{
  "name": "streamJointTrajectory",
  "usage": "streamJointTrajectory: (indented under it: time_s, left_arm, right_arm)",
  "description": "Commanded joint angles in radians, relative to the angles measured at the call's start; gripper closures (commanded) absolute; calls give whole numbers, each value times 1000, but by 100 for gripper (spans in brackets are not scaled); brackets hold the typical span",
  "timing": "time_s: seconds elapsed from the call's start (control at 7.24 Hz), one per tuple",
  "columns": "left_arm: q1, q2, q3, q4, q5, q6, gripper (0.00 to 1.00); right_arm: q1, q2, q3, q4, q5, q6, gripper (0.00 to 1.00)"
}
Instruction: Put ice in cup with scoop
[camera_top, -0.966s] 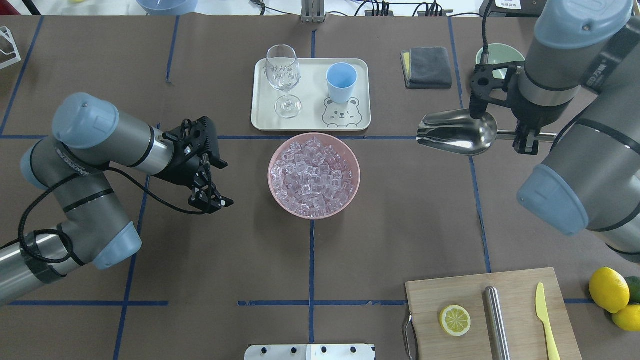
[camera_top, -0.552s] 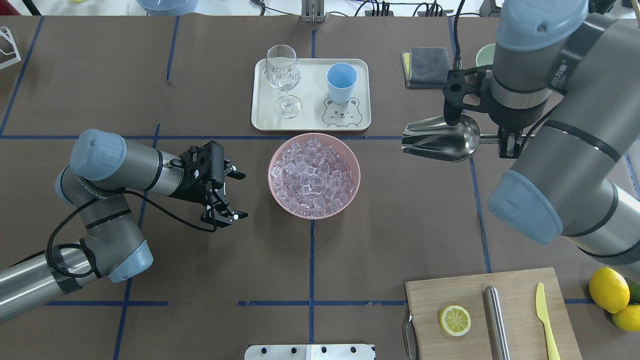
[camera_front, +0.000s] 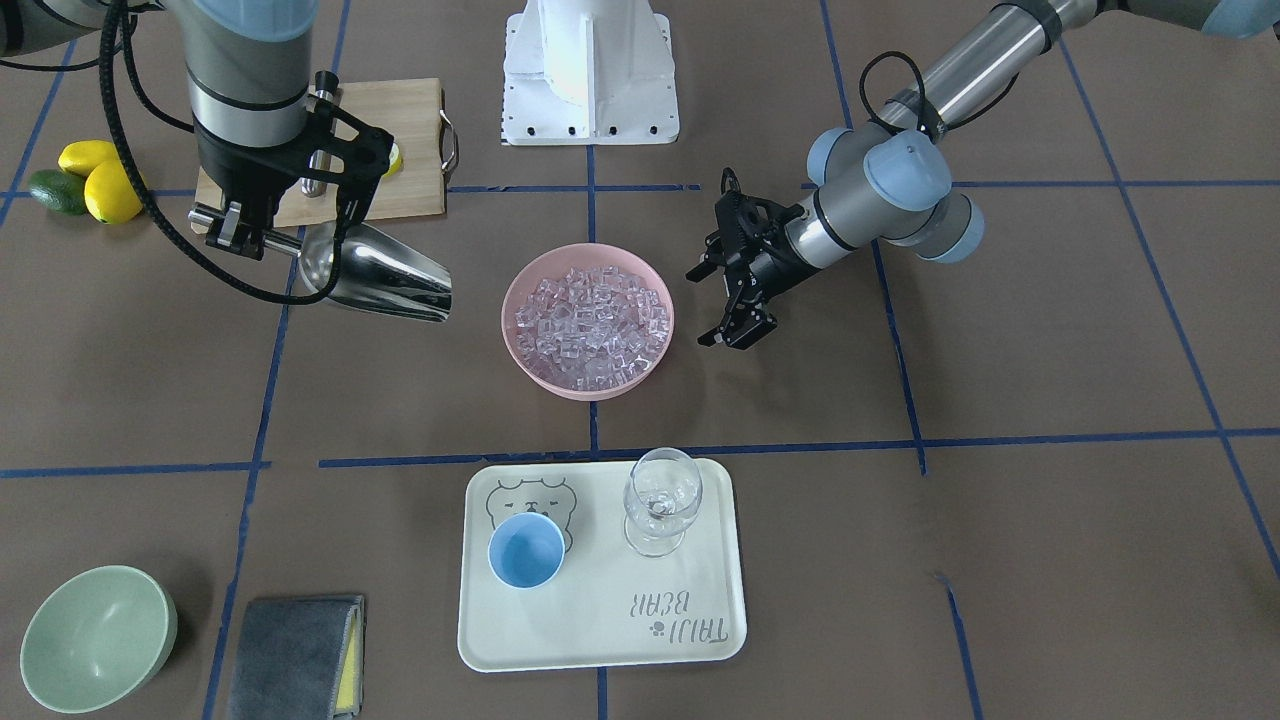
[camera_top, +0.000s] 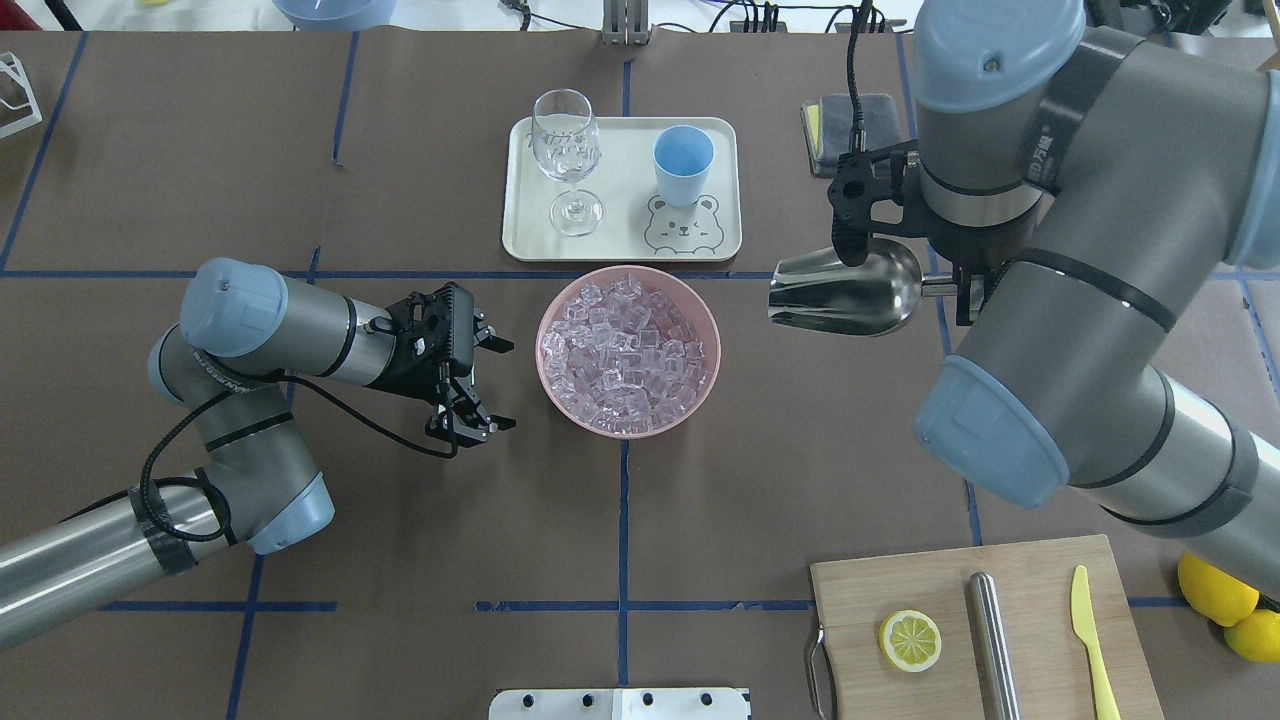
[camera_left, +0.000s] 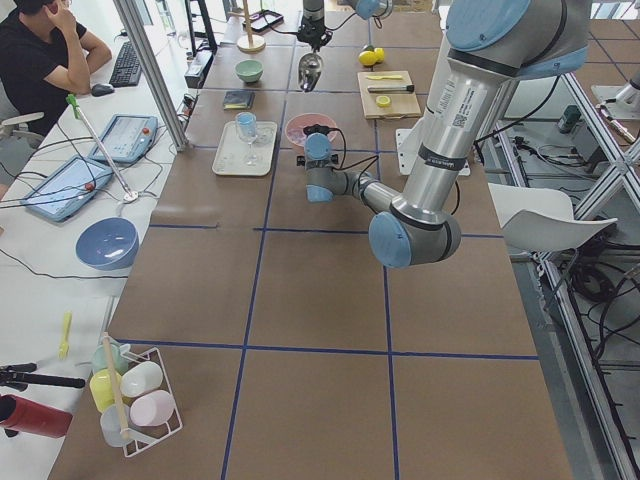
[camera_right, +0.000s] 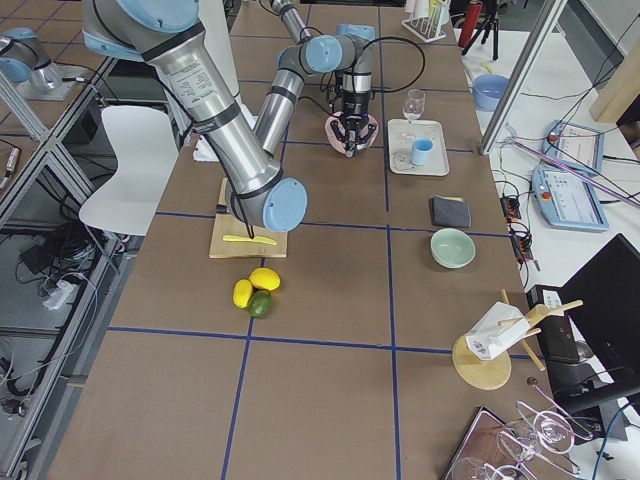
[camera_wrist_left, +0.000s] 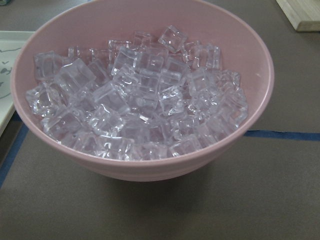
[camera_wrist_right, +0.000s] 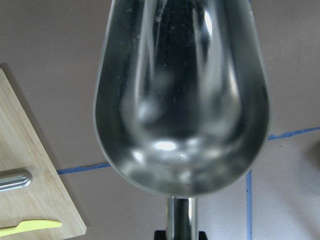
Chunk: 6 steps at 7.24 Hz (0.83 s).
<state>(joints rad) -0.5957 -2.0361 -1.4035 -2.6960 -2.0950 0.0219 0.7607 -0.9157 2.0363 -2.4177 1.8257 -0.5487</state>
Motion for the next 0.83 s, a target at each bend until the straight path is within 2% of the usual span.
streamJointTrajectory:
  time_s: [0.0, 0.14, 0.69]
  left_arm:
    - [-4, -54, 6, 94, 0, -55, 0]
    - [-4, -56, 6, 97, -5, -60, 0]
    - [-4, -56, 8, 97, -13, -59, 0]
  right_arm:
    - [-30, 58, -16, -61, -14, 7, 100]
    - [-56, 107, -49, -95, -54, 9, 100]
    - [-73, 245, -229, -116, -91, 4, 100]
